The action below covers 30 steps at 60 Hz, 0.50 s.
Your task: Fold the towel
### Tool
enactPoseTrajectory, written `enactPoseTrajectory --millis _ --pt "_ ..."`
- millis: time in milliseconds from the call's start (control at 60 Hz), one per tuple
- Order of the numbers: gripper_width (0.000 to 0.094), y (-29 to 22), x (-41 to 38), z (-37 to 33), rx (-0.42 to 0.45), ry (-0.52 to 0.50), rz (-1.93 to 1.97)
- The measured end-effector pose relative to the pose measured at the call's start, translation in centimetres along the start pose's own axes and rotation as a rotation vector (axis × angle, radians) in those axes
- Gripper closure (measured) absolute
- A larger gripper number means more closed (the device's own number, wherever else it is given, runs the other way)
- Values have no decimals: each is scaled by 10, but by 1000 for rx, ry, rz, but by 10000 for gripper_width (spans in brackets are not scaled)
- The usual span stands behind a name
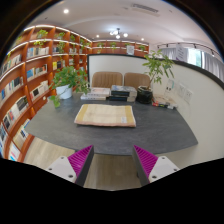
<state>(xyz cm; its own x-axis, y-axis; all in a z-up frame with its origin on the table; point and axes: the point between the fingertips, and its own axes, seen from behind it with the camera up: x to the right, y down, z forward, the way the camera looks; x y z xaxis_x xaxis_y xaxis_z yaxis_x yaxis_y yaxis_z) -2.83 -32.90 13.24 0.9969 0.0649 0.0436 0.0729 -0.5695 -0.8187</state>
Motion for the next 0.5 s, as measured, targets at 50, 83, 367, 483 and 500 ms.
enactPoseTrajectory --millis 50,83,367,483,500 --pt "162 9 -18 16 -22 -20 -4" --pt "160 12 -29 27 -33 -36 -6" --pt "160 -15 -130 142 -80 -143 -29" --pt "159 -48 -164 200 -71 -151 -40" --pt "160 -53 -169 209 -69 -152 -44"
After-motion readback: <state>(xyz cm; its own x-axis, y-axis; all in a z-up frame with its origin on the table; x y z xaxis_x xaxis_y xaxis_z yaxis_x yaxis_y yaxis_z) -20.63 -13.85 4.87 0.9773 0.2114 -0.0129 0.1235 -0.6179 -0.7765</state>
